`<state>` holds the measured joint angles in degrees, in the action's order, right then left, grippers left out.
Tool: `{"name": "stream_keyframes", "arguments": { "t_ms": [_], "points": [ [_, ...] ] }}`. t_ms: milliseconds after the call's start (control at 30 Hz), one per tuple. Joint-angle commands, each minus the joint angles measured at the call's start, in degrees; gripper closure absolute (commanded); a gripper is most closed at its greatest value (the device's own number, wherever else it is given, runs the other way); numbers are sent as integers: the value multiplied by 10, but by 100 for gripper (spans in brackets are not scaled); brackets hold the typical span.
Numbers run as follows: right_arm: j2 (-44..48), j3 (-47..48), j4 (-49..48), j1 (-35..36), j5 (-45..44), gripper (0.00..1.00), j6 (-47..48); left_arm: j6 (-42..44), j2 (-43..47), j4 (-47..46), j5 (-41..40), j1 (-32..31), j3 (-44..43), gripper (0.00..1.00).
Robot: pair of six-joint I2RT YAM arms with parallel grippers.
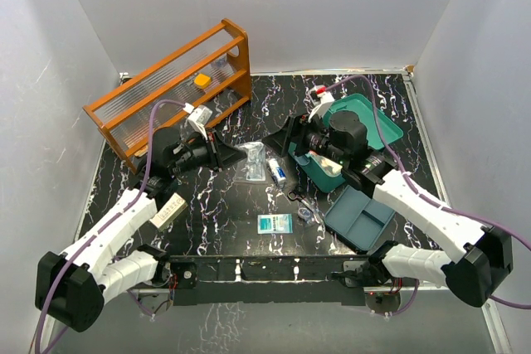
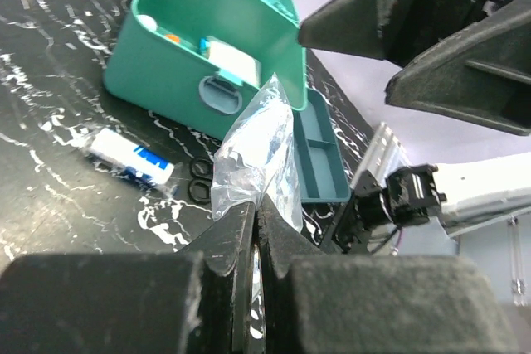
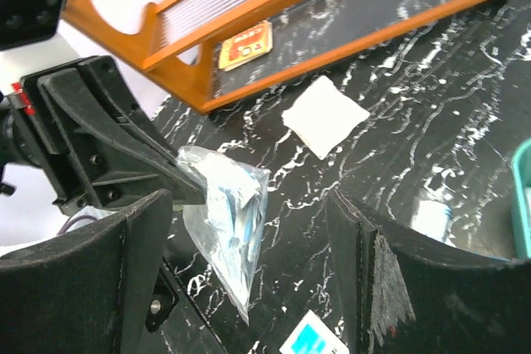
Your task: Organize the medicine kit
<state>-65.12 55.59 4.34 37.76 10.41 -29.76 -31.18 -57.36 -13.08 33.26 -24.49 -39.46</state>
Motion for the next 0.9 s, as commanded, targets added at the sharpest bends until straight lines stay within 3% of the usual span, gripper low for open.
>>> {"name": "stream_keyframes", "arguments": {
  "t_ms": [0, 200, 467, 600, 767, 867],
  "points": [
    [3, -1, -70, -1, 78, 30, 4, 5, -5, -41, 89, 2, -33, 100],
    [4, -18, -90, -1, 70, 37, -34, 3, 4, -80, 100, 2, -23, 100],
    [-15, -28, -131, -1, 197, 43, -52, -3, 6, -97, 92, 2, -22, 100],
    [-26, -28, -137, -1, 209, 53, -65, -5, 7, -103, 87, 2, -21, 100],
    [-31, -34, -135, -1, 180, 73, -77, -5, 8, -106, 91, 2, -18, 100],
    [-36, -33, -134, -1, 170, 77, -85, -4, 10, -103, 92, 2, -18, 100]
  ]
}}
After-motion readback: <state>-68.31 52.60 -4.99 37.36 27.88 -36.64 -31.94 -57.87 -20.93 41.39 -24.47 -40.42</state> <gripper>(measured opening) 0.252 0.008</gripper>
